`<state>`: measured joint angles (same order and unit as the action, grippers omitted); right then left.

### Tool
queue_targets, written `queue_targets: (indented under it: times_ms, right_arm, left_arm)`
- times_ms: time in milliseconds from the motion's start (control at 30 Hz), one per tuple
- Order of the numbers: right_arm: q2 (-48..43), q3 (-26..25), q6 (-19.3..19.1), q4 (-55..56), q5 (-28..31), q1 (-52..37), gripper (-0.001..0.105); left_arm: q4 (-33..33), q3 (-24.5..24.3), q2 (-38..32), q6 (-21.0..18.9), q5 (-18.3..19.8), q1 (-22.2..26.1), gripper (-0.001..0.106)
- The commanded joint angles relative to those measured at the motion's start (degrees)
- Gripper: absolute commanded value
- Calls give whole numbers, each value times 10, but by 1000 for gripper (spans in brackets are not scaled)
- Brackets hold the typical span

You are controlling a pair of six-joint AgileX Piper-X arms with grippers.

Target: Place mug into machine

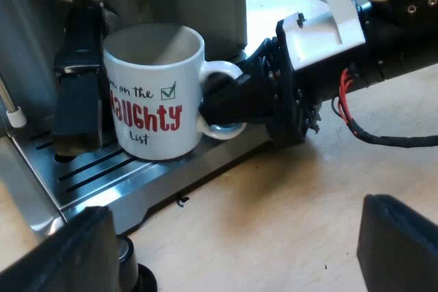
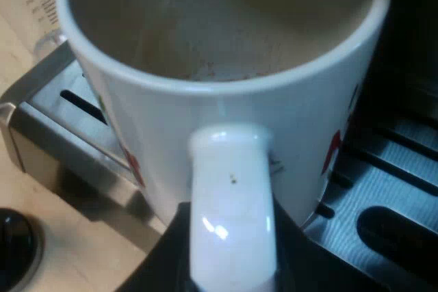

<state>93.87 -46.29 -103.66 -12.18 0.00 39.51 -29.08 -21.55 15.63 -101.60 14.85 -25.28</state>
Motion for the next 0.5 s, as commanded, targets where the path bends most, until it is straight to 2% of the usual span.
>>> queue_targets:
  times_ms: [33,500]
  right_arm:
    - [1,-9,7,-39,3,1,0]
    - [6,-9,11,-48,14,7,0]
  left_arm:
    - [9,-1,0,1,4,0,73]
    - [9,-1,0,1,4,0,73]
